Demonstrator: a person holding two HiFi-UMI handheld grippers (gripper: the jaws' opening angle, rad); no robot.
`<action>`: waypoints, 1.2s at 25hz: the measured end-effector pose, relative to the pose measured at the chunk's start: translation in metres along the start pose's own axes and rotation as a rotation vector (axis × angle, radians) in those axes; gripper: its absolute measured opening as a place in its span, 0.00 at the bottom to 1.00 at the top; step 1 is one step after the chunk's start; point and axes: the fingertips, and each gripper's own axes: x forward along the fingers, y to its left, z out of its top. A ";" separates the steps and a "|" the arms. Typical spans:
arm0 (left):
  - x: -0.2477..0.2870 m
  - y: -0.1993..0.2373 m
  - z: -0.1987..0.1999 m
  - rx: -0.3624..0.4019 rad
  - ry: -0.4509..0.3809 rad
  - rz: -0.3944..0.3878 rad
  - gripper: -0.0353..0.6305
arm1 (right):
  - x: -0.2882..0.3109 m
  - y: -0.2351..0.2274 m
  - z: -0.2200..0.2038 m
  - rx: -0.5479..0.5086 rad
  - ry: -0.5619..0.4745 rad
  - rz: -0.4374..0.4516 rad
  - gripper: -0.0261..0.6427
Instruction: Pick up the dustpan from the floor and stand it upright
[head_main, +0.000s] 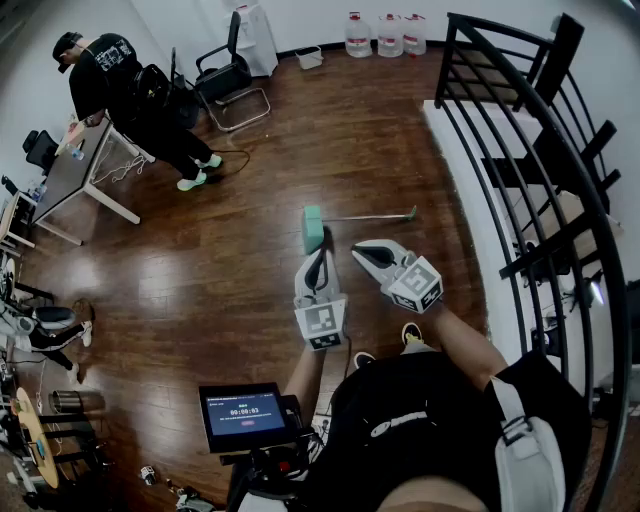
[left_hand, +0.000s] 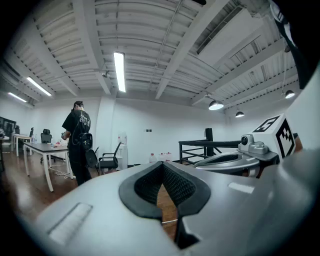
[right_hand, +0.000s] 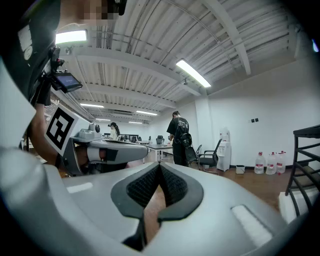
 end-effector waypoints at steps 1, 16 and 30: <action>0.004 0.000 0.002 0.004 -0.004 -0.003 0.08 | 0.000 -0.004 0.002 -0.007 -0.001 -0.005 0.04; 0.076 -0.032 0.024 0.060 -0.006 -0.030 0.08 | -0.005 -0.080 0.007 0.021 -0.040 -0.017 0.04; 0.164 -0.046 0.027 0.120 0.014 0.048 0.08 | -0.002 -0.177 0.001 0.047 -0.072 0.046 0.04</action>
